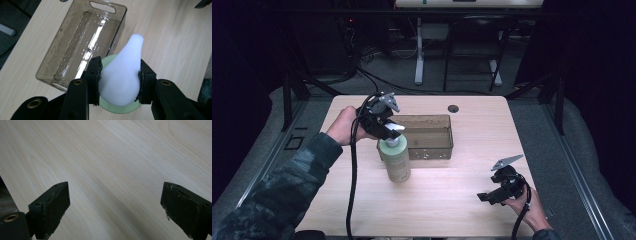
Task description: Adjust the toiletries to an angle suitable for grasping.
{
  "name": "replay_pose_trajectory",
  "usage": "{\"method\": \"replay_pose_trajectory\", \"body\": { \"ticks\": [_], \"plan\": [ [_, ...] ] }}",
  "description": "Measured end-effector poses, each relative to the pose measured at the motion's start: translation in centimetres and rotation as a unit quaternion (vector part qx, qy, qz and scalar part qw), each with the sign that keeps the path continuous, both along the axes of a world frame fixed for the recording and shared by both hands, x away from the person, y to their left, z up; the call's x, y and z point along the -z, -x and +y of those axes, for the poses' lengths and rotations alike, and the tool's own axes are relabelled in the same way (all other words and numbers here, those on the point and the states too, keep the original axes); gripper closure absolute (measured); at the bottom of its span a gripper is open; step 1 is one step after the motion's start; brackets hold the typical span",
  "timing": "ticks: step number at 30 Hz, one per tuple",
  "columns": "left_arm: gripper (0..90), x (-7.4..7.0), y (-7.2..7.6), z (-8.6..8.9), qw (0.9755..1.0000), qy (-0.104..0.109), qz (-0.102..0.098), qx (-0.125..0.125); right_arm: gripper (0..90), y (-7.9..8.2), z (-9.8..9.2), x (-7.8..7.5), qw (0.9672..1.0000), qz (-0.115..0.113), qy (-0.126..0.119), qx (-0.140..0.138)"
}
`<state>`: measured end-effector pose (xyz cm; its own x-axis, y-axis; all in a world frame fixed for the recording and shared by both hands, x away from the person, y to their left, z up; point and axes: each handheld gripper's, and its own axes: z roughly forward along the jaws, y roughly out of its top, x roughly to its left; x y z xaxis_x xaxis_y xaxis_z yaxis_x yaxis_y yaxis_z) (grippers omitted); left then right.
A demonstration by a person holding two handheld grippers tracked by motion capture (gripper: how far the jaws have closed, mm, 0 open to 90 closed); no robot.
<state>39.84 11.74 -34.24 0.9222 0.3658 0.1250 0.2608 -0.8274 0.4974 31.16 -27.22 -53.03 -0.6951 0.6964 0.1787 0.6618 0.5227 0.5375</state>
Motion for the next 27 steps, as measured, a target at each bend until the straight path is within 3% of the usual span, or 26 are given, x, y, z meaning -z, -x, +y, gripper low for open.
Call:
{"method": "replay_pose_trajectory", "body": {
  "ticks": [9,27],
  "plan": [
    [62.6,-0.2,0.1,-0.3,0.9999,-0.007,-0.001,-0.008,8.1,0.0,-0.2,-0.1,1.0,-0.003,-0.001,0.004],
    [62.7,-2.1,0.4,-0.2,0.9997,-0.018,-0.005,-0.012,8.2,0.0,-0.4,-0.2,0.9999,-0.006,-0.003,0.008]
  ]
}}
